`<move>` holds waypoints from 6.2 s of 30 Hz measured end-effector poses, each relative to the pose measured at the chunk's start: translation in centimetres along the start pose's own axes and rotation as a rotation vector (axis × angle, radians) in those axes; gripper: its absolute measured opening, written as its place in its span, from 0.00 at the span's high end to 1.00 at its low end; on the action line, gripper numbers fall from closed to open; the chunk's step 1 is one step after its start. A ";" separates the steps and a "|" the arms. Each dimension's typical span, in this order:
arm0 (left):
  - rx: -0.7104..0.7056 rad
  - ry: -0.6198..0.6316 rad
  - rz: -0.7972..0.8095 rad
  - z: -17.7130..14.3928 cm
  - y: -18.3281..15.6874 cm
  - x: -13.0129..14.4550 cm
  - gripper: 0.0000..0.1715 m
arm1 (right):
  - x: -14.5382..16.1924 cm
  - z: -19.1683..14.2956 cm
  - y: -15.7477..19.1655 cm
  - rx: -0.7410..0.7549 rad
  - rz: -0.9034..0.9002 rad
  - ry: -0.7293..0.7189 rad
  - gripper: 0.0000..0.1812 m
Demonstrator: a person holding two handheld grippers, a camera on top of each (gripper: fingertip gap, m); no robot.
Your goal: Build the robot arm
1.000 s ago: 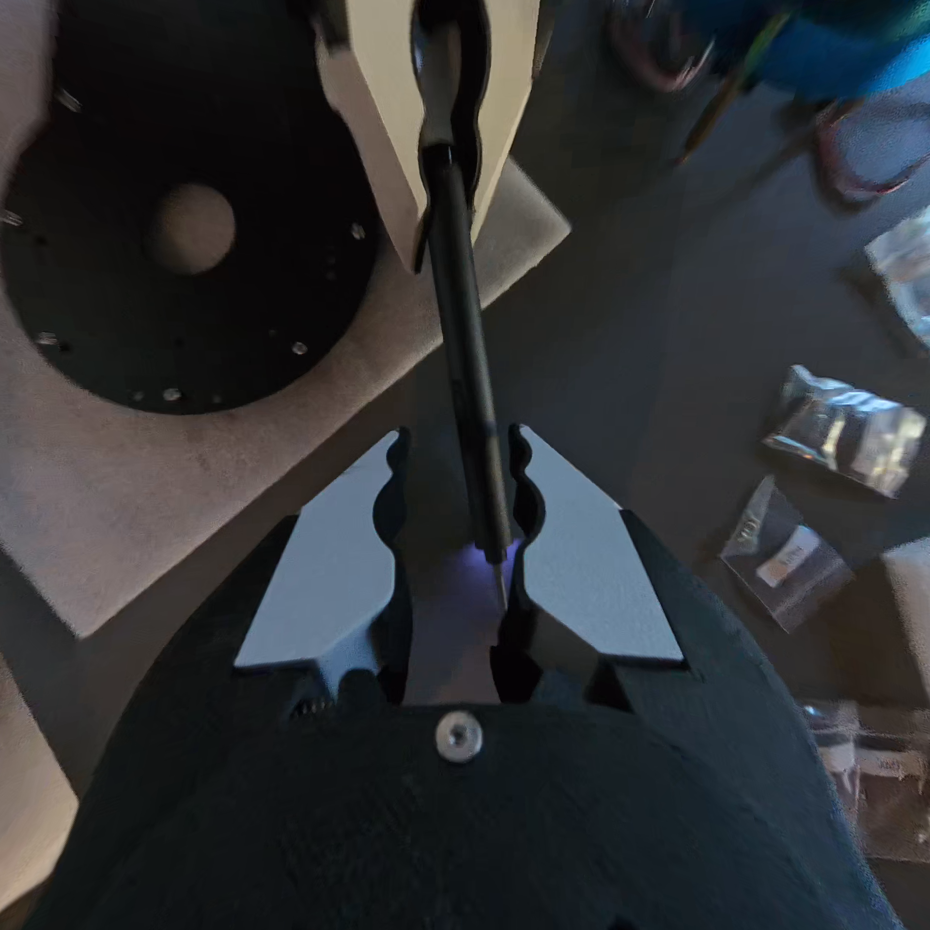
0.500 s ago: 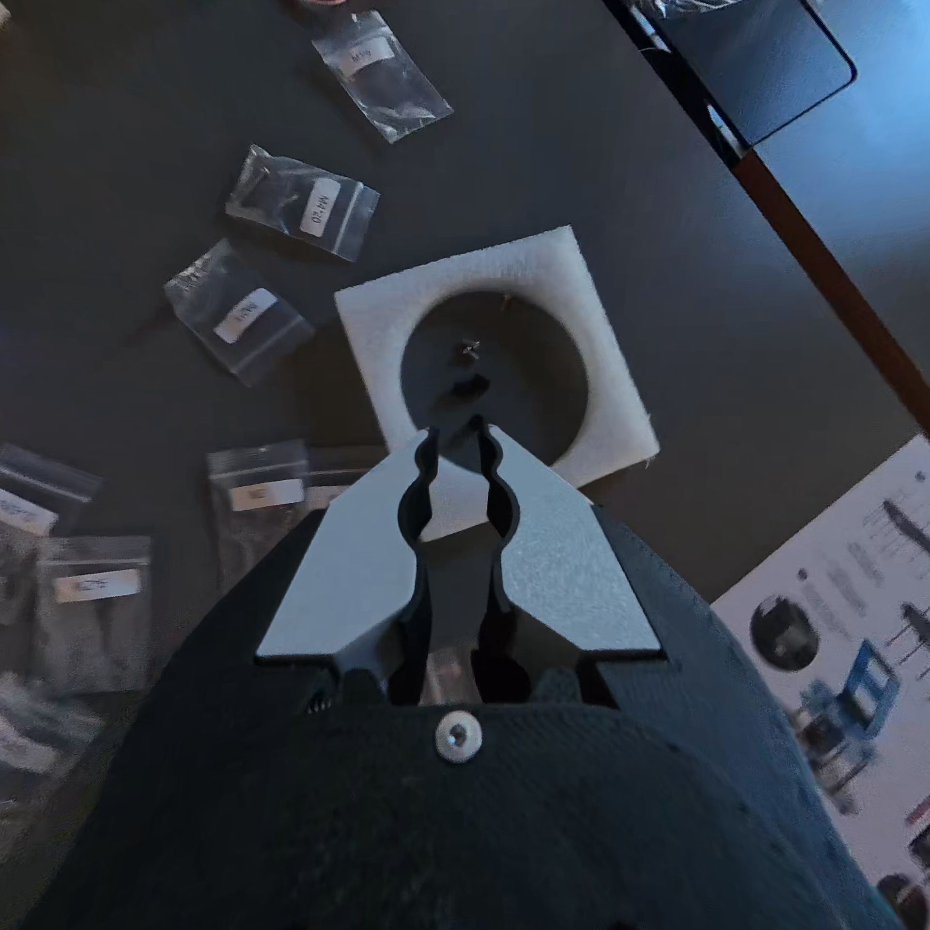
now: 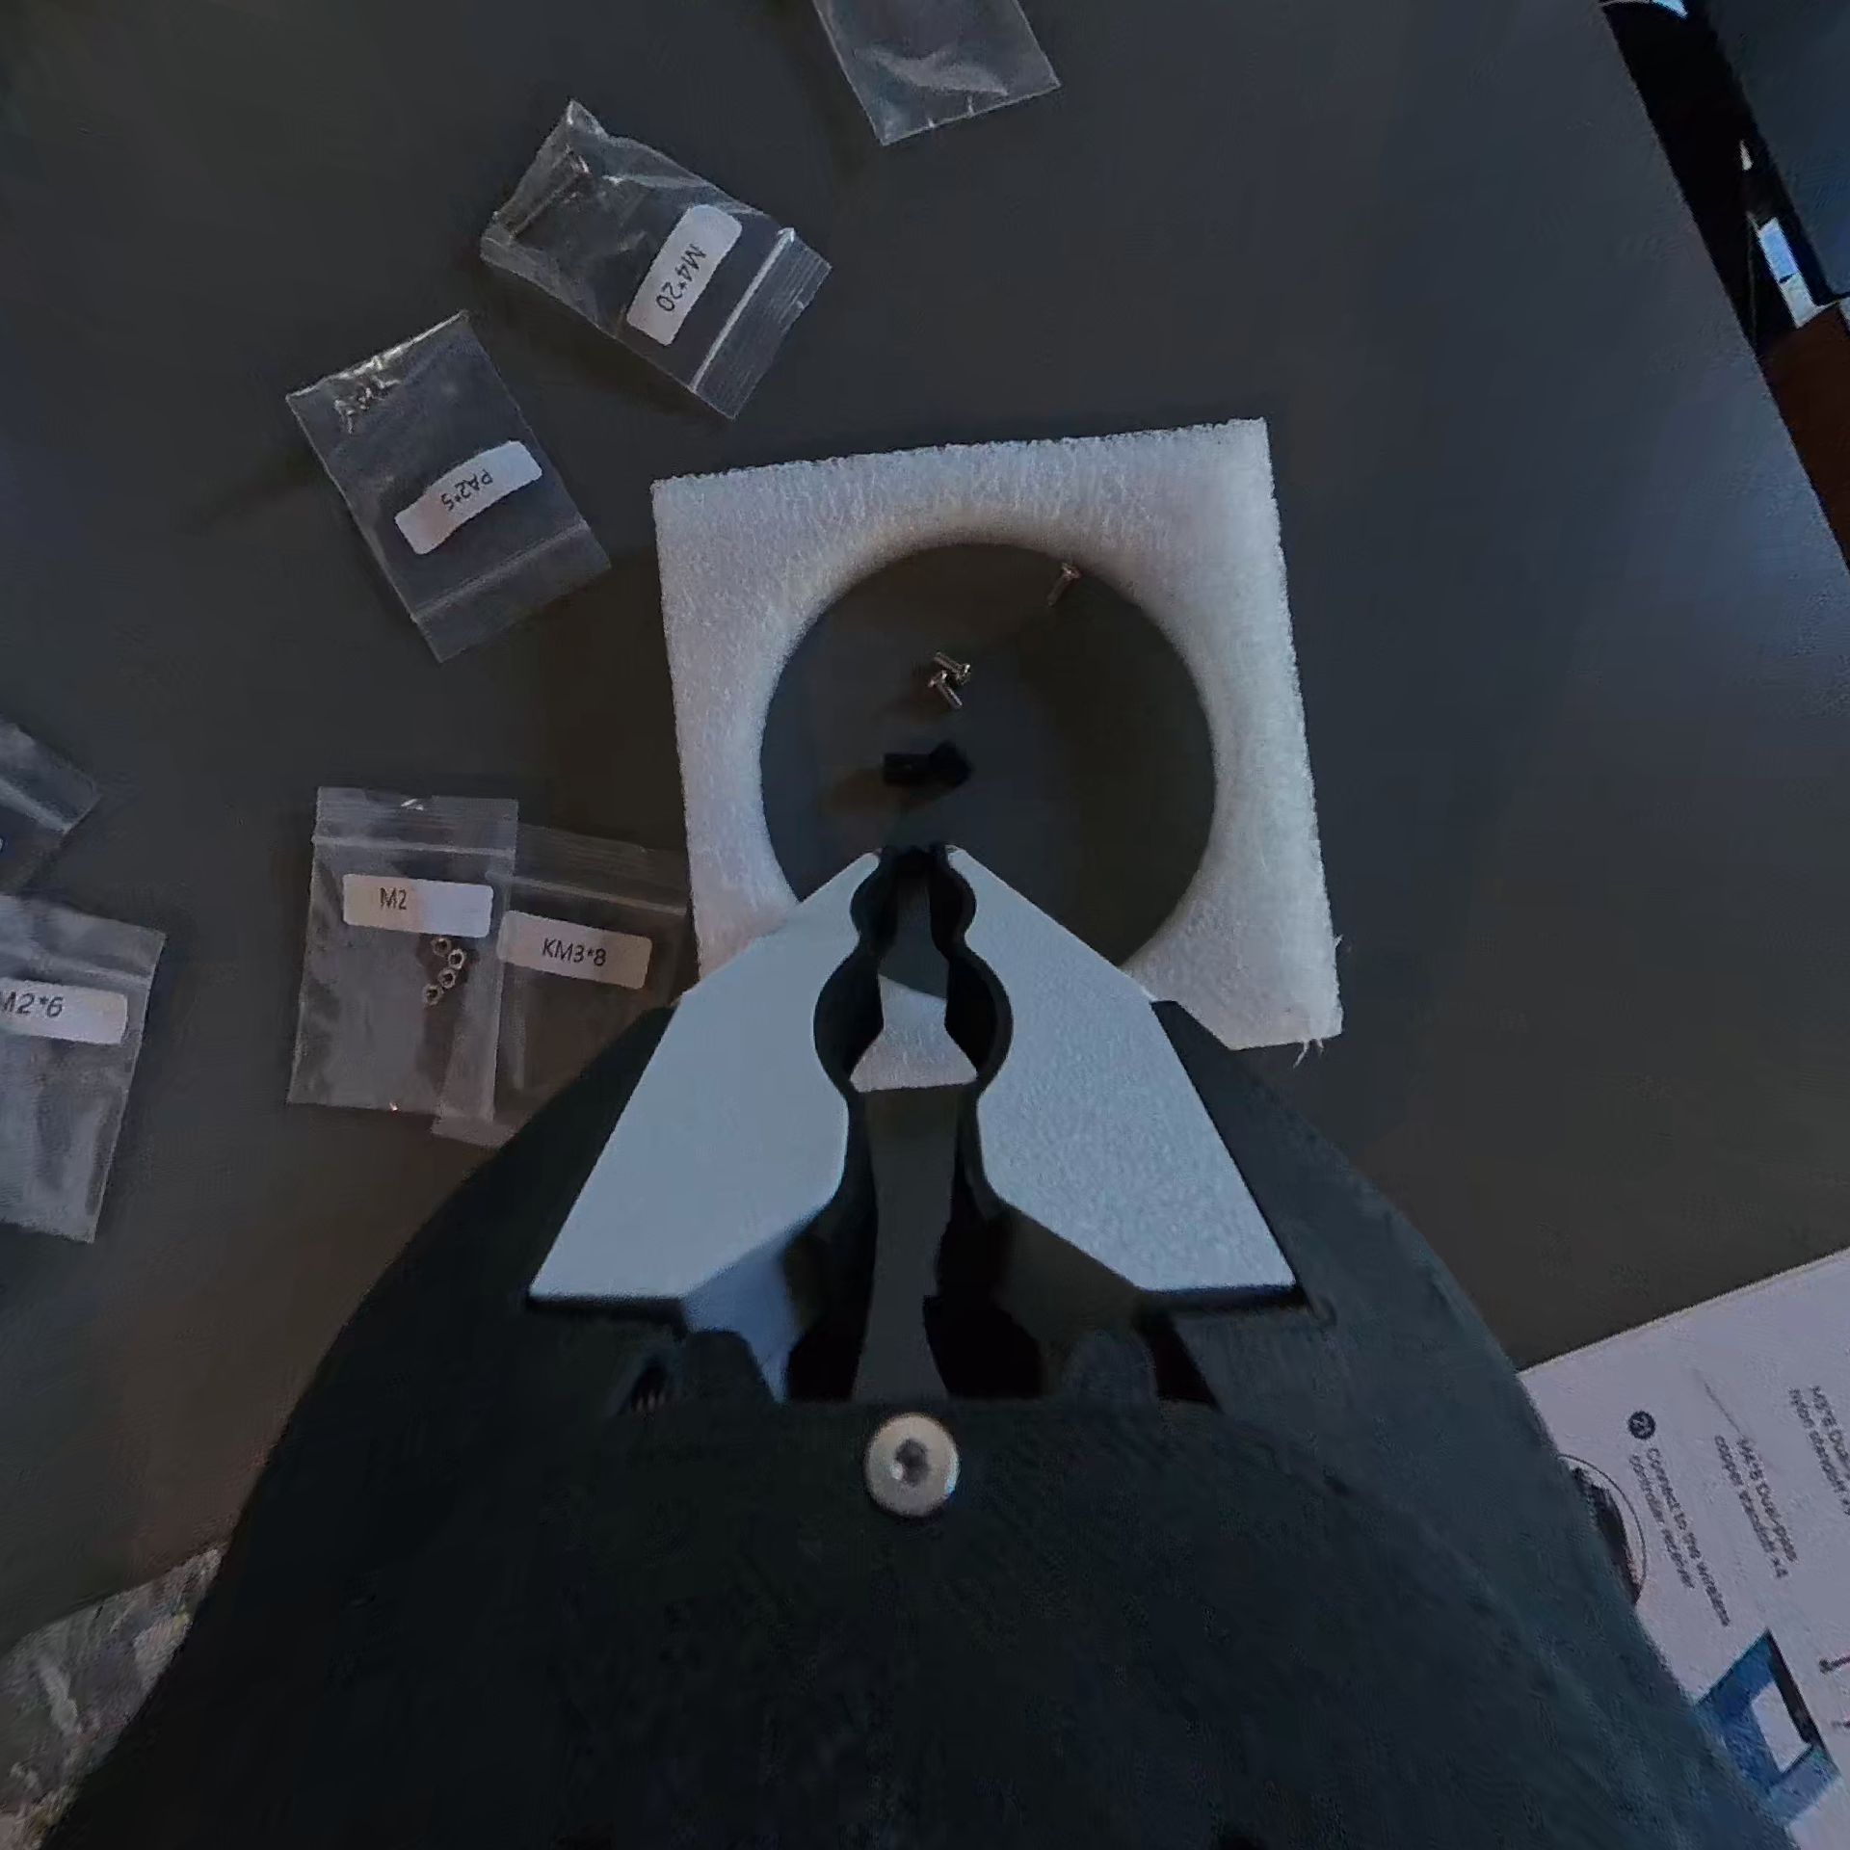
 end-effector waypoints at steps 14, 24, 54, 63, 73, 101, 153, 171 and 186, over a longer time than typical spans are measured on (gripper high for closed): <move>-0.543 -0.807 -0.442 -8.2 -9.0 11.2 0.74 | -3.1 -4.9 10.5 0.080 -0.169 -0.336 0.98; -0.244 -1.528 -0.706 -0.2 -19.5 25.5 0.83 | -11.3 3.6 23.4 -0.134 -0.198 -0.358 0.98; -0.464 -0.914 -0.563 2.6 -12.9 28.5 1.00 | -24.8 20.2 38.1 -0.172 -0.168 -0.039 0.97; -0.428 -0.741 -0.525 2.1 -12.5 25.1 1.00 | -22.8 18.7 37.0 -0.131 -0.247 -0.042 0.97; -0.443 -0.825 -0.597 2.7 -14.2 23.4 0.98 | -20.9 17.4 36.0 -0.150 -0.294 -0.119 0.98; -0.340 -1.205 -0.453 -3.1 -17.9 32.4 0.96 | -33.9 25.3 32.6 -0.316 -0.538 0.063 0.98; 0.231 -0.693 -0.713 -5.1 5.3 23.1 0.79 | -25.1 19.5 32.1 0.128 -0.009 -0.084 0.71; 0.565 -0.666 -0.752 -2.5 8.1 22.7 0.80 | -24.4 19.7 32.4 0.152 0.026 -0.156 0.72; 0.621 -0.757 -0.826 -2.4 7.5 23.1 0.77 | -25.2 19.4 31.1 -0.044 0.039 -0.206 0.72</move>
Point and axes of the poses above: each gripper's, where its closed fingertips meet, z out along the fingers, x out of its underside, y = z × x across the jaws, the point moved 10 cm from there along -z, back along the fingers, and after that the axes turned 4 degrees about -x, right-handed, at the moved point
